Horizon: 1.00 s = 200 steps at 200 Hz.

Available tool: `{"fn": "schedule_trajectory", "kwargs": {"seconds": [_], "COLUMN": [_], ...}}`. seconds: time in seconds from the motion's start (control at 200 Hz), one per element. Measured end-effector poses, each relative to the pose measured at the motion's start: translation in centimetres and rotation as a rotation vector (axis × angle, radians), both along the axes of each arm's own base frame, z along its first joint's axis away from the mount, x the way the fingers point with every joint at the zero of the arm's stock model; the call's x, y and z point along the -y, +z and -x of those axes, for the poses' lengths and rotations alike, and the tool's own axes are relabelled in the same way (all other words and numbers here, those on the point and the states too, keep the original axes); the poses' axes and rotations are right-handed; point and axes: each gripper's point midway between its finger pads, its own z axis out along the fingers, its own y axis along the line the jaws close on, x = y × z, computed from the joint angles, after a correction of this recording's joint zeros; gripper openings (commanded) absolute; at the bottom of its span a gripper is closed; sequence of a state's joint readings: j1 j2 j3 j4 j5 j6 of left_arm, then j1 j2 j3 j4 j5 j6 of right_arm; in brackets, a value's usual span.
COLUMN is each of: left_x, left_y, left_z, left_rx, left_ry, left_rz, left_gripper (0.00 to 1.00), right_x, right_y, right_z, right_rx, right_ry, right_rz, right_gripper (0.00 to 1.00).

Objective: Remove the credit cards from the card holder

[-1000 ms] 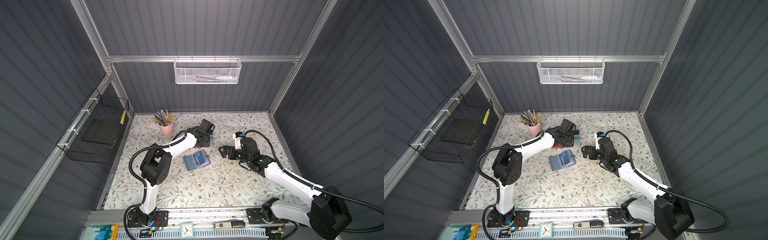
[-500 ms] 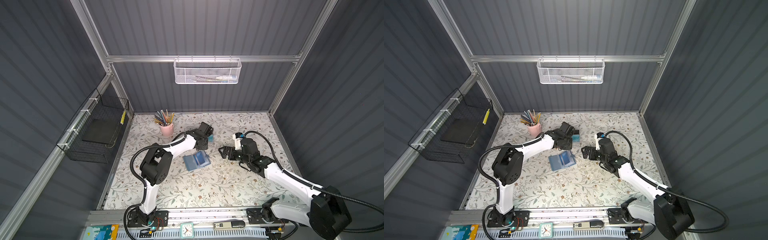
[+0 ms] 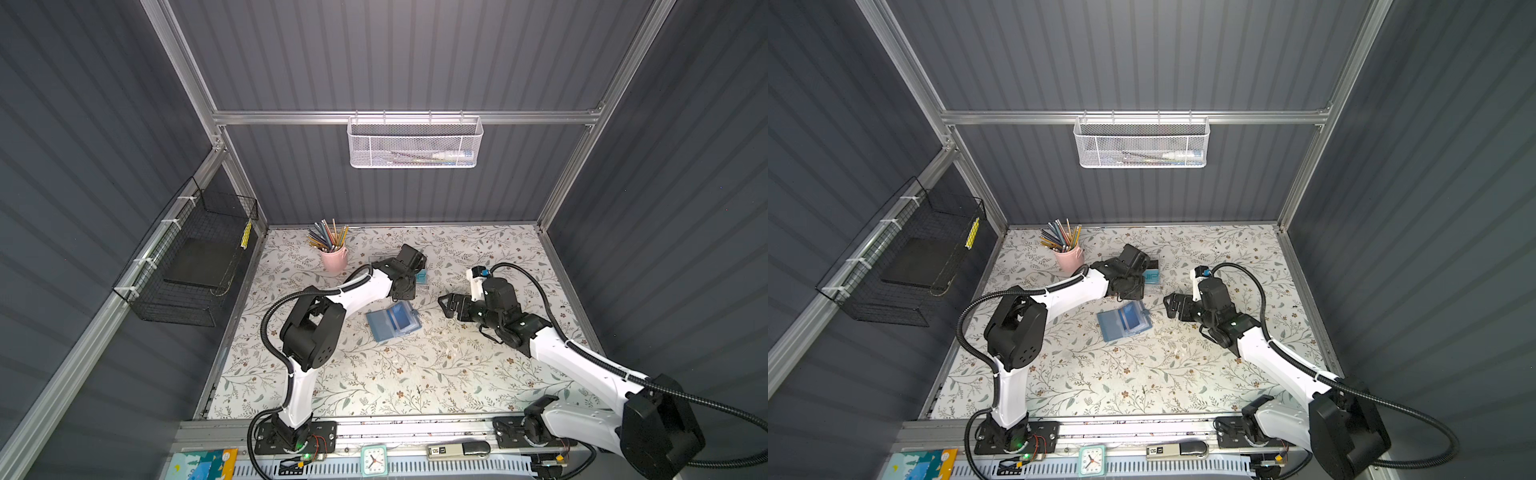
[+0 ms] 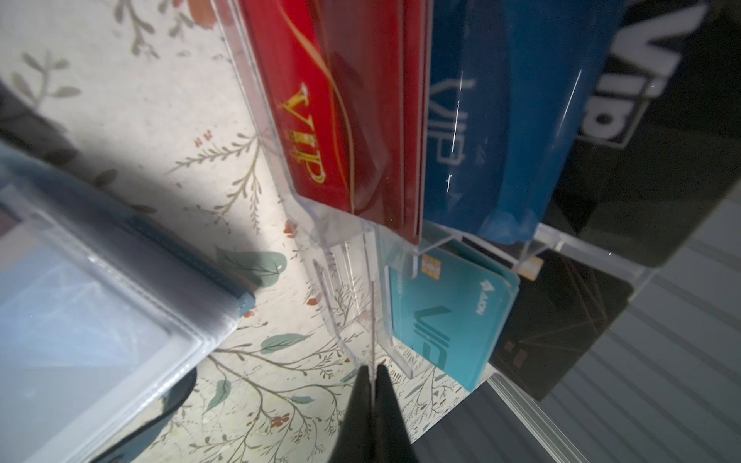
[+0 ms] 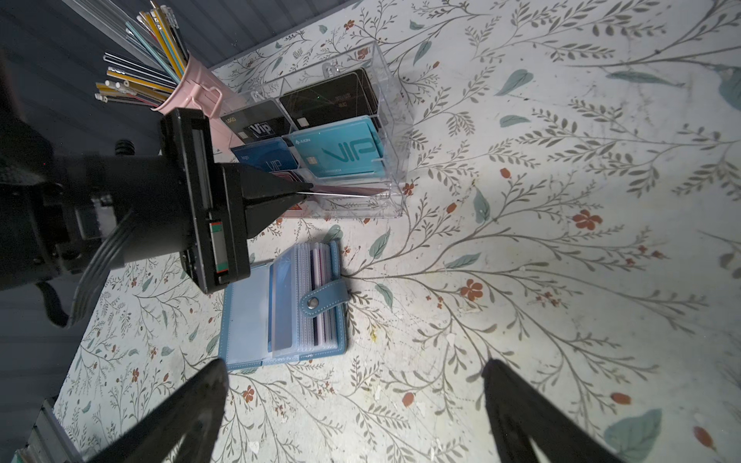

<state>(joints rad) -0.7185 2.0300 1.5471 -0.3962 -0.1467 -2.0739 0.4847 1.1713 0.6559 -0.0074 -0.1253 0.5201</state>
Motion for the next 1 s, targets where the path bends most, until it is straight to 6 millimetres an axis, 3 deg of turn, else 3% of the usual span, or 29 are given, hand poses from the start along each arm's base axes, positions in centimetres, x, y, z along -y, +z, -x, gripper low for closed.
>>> {"fn": "schedule_trajectory", "kwargs": {"seconds": [1.001], "left_x": [-0.8], "left_y": [-2.5], "left_z": [-0.7], "left_rx": [-0.014], "left_ry": [0.016], "left_rz": [0.006], "left_gripper": [0.00], "right_x": [0.0], "right_y": [-0.1], "right_z": [0.0], "right_rx": [0.002], "right_ry": [-0.001], "right_rz": [-0.007], "right_gripper": [0.99]}}
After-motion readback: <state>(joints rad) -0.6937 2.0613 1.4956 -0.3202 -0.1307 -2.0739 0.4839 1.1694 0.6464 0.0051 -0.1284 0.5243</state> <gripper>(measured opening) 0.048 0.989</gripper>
